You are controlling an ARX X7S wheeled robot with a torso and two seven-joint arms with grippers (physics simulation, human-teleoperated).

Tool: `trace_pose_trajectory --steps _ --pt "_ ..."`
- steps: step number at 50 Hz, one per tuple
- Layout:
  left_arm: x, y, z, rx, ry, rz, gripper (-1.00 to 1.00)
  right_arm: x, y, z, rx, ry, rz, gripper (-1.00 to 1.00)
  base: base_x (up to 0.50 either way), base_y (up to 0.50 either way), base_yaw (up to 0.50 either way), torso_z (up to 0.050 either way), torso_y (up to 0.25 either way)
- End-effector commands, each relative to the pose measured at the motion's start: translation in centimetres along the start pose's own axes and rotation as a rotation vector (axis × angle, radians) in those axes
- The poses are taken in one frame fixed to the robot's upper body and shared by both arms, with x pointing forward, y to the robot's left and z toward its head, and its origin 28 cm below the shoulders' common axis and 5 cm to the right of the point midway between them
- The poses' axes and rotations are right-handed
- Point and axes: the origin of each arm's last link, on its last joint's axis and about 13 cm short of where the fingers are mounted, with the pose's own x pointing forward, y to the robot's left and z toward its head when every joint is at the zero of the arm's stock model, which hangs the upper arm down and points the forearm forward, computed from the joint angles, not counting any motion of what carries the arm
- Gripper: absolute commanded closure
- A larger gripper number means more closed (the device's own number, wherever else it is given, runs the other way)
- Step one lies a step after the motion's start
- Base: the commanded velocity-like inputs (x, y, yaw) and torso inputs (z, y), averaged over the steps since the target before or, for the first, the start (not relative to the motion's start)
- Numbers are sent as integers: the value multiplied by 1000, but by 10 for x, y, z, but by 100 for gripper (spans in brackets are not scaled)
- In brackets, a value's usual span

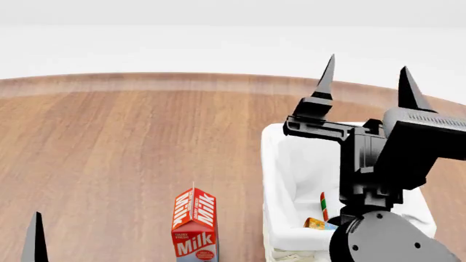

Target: Pick up the alphabet soup and the tomato sauce, and put them in the basket.

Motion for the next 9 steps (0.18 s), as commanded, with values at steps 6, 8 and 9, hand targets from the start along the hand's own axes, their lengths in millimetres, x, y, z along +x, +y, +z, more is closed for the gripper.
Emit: trace_pose_trajectory --steps 6,8,9 --pt "0 -1 -2 0 4 -1 -100 -21 -2 40 73 -243 58 -100 0 0 0 0 0" --pt "0 0 -1 -1 3 2 -100 -25 -1 48 89 -267 66 -100 0 0 0 0 0" --pt "-1 0 0 -1 2 2 -100 -26 0 51 93 -271 75 -100 0 0 0 0 0"
